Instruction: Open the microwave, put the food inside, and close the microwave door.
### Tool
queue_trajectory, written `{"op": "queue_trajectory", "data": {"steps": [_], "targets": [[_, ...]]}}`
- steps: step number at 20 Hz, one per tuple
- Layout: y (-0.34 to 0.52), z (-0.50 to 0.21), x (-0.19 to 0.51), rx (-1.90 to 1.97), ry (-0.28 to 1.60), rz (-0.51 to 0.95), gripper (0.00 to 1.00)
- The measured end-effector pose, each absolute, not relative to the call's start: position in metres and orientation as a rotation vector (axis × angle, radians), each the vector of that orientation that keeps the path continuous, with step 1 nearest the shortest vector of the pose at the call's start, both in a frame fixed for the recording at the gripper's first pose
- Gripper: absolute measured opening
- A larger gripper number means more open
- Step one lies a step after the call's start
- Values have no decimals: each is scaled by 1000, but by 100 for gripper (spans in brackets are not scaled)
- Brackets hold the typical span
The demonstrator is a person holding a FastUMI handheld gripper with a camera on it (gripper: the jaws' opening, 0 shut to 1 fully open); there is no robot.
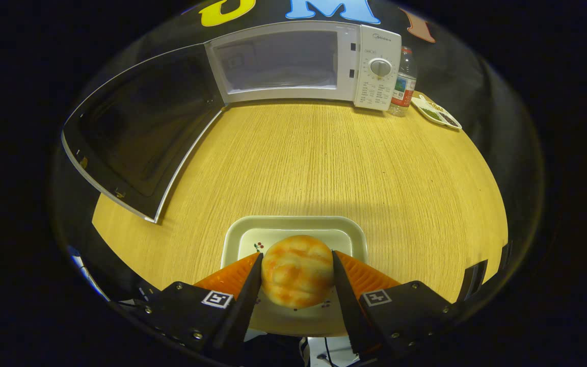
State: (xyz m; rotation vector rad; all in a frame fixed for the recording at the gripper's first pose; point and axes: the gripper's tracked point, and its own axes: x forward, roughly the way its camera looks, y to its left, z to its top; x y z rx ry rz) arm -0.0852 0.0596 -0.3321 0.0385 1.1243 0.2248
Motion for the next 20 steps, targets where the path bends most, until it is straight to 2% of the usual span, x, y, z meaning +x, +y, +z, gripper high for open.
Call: {"op": "queue_trajectory", "data": {"steps": [20], "targets": [[97, -212, 73, 386, 701, 324, 77]]}}
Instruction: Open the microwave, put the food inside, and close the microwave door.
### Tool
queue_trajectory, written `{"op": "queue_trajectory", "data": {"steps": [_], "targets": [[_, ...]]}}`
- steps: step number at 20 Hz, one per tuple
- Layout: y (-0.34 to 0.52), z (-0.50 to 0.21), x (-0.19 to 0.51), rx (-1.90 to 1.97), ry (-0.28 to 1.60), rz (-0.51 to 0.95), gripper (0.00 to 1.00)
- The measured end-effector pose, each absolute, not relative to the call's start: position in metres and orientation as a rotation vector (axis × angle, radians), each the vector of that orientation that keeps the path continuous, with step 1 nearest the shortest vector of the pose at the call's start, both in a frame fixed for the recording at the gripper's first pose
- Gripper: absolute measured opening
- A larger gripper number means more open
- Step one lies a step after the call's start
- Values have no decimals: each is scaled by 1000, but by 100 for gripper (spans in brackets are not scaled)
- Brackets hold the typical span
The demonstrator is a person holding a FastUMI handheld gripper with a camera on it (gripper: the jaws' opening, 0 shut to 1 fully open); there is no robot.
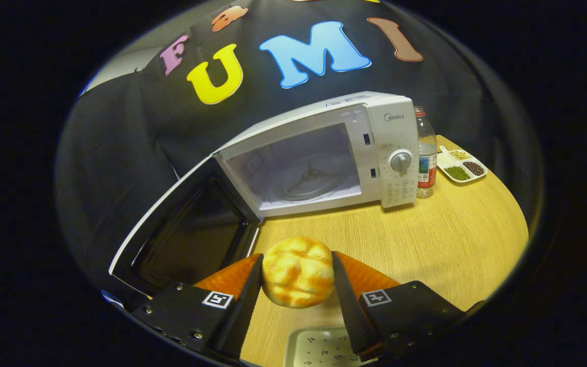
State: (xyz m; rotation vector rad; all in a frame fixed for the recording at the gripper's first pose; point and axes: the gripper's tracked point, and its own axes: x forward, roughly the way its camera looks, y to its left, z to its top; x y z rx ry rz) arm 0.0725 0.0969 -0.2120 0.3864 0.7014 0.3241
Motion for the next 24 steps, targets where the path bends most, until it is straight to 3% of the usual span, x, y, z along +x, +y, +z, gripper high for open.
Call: {"op": "queue_trajectory", "data": {"steps": [16, 24], "targets": [[138, -200, 184, 562, 490, 318, 77], [151, -228, 235, 562, 463, 255, 77]]}}
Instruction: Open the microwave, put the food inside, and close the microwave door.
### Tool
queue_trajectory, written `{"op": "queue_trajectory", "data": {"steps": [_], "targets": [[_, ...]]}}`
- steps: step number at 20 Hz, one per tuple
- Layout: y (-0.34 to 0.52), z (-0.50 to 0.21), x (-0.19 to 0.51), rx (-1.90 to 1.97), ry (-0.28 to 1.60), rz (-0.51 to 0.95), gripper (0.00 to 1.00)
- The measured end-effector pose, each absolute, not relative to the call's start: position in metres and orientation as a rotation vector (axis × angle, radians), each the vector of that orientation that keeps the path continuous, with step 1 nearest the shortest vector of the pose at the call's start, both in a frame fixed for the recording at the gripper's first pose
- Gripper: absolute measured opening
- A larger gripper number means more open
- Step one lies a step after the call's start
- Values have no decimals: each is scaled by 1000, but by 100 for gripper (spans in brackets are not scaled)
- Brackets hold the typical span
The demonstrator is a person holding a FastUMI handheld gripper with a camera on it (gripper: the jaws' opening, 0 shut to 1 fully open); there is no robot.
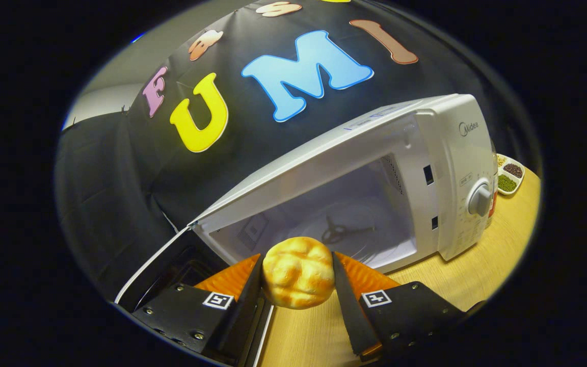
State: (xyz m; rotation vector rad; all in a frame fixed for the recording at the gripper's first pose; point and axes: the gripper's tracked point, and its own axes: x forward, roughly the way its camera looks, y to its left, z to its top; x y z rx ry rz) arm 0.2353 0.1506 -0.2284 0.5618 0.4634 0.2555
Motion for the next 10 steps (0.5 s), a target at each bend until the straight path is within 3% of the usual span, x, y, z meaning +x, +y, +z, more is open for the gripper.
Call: {"op": "queue_trajectory", "data": {"steps": [10], "targets": [[155, -268, 281, 670, 470, 146, 77]]}}
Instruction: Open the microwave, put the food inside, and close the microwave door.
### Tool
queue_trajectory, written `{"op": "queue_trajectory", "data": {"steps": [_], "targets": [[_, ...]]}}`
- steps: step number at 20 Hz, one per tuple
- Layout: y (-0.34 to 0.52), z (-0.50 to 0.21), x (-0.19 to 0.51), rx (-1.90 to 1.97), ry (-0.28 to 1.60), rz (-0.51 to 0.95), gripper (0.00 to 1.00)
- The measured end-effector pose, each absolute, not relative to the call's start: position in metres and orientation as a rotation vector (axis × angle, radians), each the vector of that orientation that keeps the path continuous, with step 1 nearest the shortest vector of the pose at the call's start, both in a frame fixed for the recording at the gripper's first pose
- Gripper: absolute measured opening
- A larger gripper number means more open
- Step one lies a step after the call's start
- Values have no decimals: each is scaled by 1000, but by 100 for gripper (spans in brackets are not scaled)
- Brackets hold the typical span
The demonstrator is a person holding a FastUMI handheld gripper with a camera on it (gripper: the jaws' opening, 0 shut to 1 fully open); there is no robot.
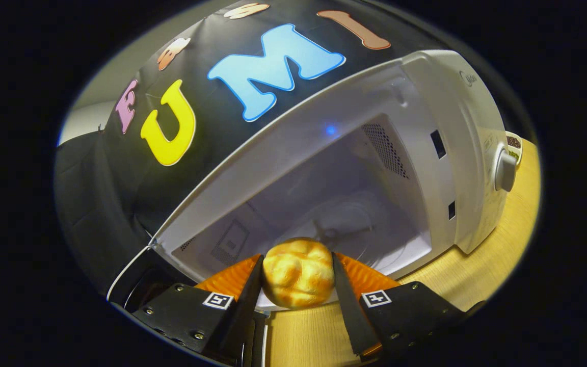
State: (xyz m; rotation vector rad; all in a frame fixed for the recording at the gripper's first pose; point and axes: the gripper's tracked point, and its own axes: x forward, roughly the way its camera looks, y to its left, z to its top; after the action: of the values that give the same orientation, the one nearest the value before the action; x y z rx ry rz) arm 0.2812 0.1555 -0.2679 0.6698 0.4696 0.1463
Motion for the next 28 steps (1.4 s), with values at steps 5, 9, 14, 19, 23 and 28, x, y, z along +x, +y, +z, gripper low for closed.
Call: {"op": "queue_trajectory", "data": {"steps": [5, 9, 14, 19, 23, 28], "targets": [[160, -289, 292, 673, 488, 112, 76], [157, -300, 301, 690, 500, 79, 78], [157, -304, 308, 639, 483, 43, 84], [157, -301, 298, 586, 495, 41, 97], [155, -265, 281, 554, 459, 77, 97], [153, -199, 240, 460, 364, 155, 97]]}}
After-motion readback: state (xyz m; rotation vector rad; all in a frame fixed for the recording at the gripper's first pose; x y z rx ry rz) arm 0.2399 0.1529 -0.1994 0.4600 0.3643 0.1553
